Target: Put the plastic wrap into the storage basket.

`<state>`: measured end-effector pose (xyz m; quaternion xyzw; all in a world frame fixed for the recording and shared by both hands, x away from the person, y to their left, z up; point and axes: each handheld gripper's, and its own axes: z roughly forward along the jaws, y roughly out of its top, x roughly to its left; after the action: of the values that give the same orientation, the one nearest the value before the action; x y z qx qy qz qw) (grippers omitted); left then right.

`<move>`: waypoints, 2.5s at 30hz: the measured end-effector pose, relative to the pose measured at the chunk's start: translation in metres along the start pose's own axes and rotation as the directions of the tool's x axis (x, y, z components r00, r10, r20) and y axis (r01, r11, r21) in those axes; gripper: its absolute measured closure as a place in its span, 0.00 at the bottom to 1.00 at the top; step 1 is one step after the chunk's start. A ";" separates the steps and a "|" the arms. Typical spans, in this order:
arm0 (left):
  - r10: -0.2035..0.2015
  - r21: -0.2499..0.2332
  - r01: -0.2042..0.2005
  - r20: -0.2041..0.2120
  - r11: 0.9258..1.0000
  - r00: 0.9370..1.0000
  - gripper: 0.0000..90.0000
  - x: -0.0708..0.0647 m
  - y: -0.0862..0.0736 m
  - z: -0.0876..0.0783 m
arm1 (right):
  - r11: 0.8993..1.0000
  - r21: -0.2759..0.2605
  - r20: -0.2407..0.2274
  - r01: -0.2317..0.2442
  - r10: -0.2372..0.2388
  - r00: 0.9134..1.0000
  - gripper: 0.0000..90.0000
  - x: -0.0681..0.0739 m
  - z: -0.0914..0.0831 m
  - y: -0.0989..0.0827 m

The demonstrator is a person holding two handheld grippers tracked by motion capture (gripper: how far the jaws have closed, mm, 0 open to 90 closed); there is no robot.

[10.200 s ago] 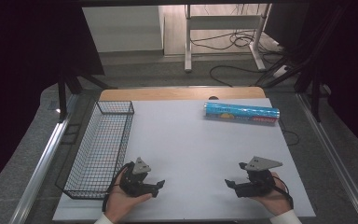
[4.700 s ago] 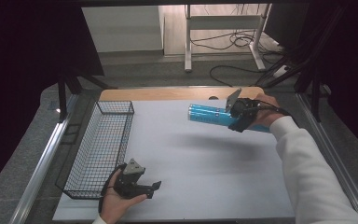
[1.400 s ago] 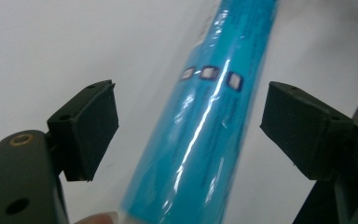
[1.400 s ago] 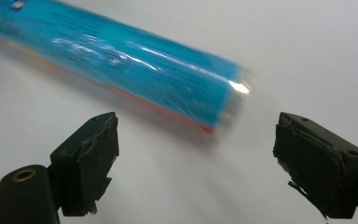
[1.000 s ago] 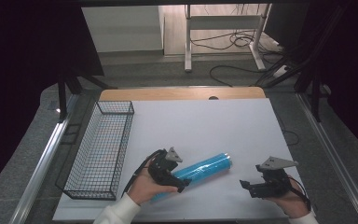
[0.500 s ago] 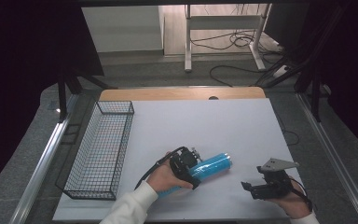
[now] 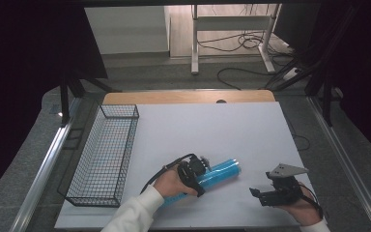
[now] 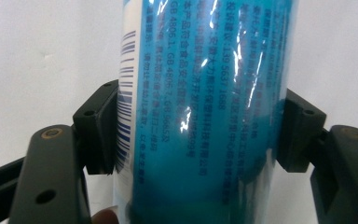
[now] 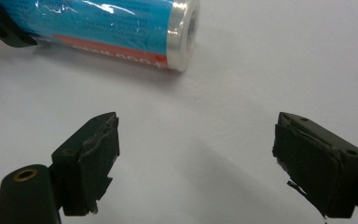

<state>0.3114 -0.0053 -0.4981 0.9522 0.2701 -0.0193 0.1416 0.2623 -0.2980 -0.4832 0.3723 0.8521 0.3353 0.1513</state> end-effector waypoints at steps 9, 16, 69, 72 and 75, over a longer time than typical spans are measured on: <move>-0.025 -0.019 0.025 -0.014 1.000 1.000 0.35 0.013 -0.005 -0.039 | 1.000 -0.015 0.009 -0.017 0.017 1.000 0.17 -0.004 -0.003 0.000; -0.072 -0.070 0.068 -0.058 0.995 0.996 0.35 0.027 -0.020 -0.087 | 1.000 -0.011 0.006 -0.002 0.002 1.000 0.17 -0.002 -0.003 0.000; -0.696 -0.211 0.663 -0.223 0.718 0.683 0.35 0.182 -0.186 -0.130 | 0.997 0.049 0.024 0.055 -0.056 0.998 0.17 0.000 0.007 -0.003; -0.709 -0.196 0.681 -0.225 0.705 0.669 0.35 0.185 -0.187 -0.118 | 0.997 0.049 0.029 0.060 -0.061 0.998 0.17 0.001 0.008 -0.003; -0.715 -0.179 0.693 -0.219 0.699 0.665 0.35 0.189 -0.188 -0.110 | 0.997 0.048 0.027 0.061 -0.062 0.998 0.17 0.002 0.008 -0.002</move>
<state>0.3705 0.2752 -0.4629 0.7605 0.6339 0.0690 0.1229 0.2633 -0.2939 -0.4904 0.3541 0.8687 0.3048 0.1648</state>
